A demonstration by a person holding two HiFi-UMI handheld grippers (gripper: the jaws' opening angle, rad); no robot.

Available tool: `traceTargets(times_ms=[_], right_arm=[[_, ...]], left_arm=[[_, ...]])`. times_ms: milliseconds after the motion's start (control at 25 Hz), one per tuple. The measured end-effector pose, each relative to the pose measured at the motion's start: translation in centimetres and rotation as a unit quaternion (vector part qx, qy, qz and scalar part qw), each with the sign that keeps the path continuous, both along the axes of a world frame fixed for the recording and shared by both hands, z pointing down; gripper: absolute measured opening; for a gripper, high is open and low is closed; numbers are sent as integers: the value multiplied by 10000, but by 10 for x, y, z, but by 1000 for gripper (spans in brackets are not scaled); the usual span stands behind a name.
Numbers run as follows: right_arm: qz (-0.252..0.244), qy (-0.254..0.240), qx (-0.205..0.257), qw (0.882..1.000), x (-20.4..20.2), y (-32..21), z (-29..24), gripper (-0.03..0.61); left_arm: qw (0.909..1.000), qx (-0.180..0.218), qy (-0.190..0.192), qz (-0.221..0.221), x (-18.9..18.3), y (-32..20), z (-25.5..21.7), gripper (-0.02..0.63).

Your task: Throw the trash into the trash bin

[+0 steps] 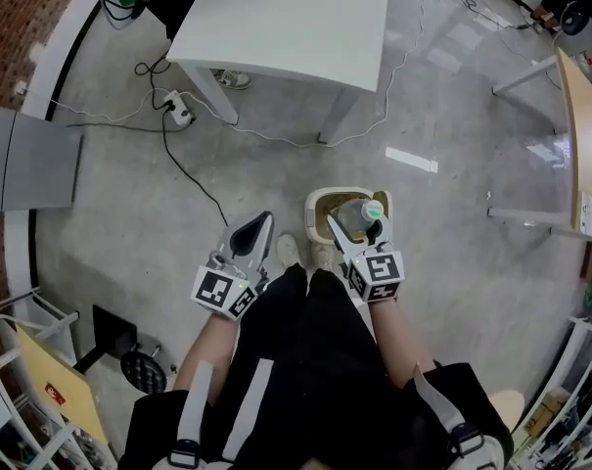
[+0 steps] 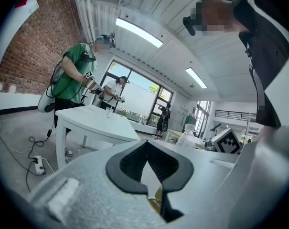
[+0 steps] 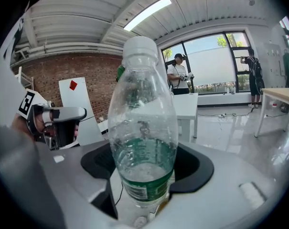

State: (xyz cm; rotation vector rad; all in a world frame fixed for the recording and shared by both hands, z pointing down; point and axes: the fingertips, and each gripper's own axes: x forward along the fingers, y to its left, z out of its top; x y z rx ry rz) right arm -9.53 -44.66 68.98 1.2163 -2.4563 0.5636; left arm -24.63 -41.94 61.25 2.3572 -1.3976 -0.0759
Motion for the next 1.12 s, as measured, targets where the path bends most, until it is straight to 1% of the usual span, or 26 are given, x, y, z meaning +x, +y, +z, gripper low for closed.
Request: traceTargets(times_ms=[80, 200, 360, 600, 760, 960, 1120], right_arm=[[-53, 84, -150, 9998, 0, 11, 17, 327], [-234, 305, -230, 9990, -3, 28, 37, 327], [-460, 428, -396, 9972, 0, 48, 72, 327], [-748, 888, -462, 9922, 6, 62, 129, 328], [-687, 1033, -480, 9911, 12, 54, 158, 328], [-463, 1094, -598, 9911, 22, 38, 193, 327], [-239, 1105, -620, 9917, 30, 29, 208, 327]], left_arm=[[9998, -204, 49, 25, 6, 9, 14, 5], [9990, -433, 92, 6, 14, 24, 31, 5], [9982, -604, 67, 4, 25, 40, 49, 5], [9965, -832, 53, 48, 33, 53, 69, 5], [9952, -951, 16, 210, 43, 54, 80, 5], [9945, -996, -44, 332, 53, 55, 88, 5], [9936, -1065, -76, 367, 53, 62, 95, 5]])
